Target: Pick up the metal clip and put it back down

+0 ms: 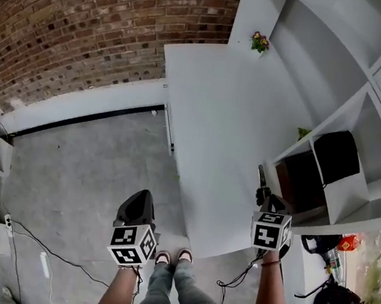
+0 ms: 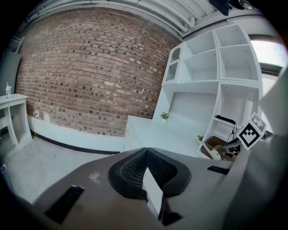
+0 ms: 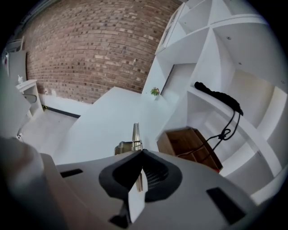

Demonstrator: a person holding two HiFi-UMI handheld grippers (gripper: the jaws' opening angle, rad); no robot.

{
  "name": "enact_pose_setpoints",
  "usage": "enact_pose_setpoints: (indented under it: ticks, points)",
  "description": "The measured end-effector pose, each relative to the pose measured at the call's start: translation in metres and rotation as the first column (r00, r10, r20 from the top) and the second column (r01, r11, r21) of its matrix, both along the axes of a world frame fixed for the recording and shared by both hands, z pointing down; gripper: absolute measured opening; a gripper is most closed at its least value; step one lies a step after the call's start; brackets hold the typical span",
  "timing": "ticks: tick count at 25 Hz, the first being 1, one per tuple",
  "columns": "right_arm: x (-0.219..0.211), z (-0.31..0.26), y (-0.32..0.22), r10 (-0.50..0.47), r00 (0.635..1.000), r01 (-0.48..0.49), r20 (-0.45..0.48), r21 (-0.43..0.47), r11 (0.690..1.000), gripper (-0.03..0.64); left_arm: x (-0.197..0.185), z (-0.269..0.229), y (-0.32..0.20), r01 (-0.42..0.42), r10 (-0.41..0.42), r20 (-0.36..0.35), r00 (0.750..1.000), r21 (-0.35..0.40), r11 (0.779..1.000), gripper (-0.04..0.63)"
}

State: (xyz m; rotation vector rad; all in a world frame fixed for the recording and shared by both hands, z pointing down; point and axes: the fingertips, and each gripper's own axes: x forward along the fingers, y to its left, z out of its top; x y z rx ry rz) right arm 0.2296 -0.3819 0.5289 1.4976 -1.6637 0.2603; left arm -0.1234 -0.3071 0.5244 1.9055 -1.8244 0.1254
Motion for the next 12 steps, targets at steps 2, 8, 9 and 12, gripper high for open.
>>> enact_pose_setpoints:
  ticks: [2, 8, 9, 12]
  points:
    - [0.000, 0.008, -0.006, -0.001, 1.000, 0.001, -0.025, -0.016, 1.000, 0.005, -0.001, 0.007, -0.002, -0.002, 0.002, 0.000, 1.000, -0.013, 1.000, 0.011]
    - [-0.001, 0.024, -0.021, -0.026, 0.986, 0.016, -0.162, -0.062, 0.998, 0.005, -0.004, 0.022, -0.008, -0.014, 0.015, 0.004, 1.000, -0.052, 0.999, 0.011]
    - [0.000, 0.027, -0.024, -0.026, 0.984, 0.013, -0.179, -0.070, 0.997, 0.005, -0.004, 0.024, -0.009, -0.016, 0.017, 0.004, 1.000, -0.058, 0.998, 0.011]
    - [0.002, 0.040, -0.031, -0.017, 0.983, -0.002, -0.185, -0.103, 0.995, 0.005, -0.006, 0.030, -0.012, -0.022, 0.023, 0.007, 1.000, -0.073, 0.997, 0.011]
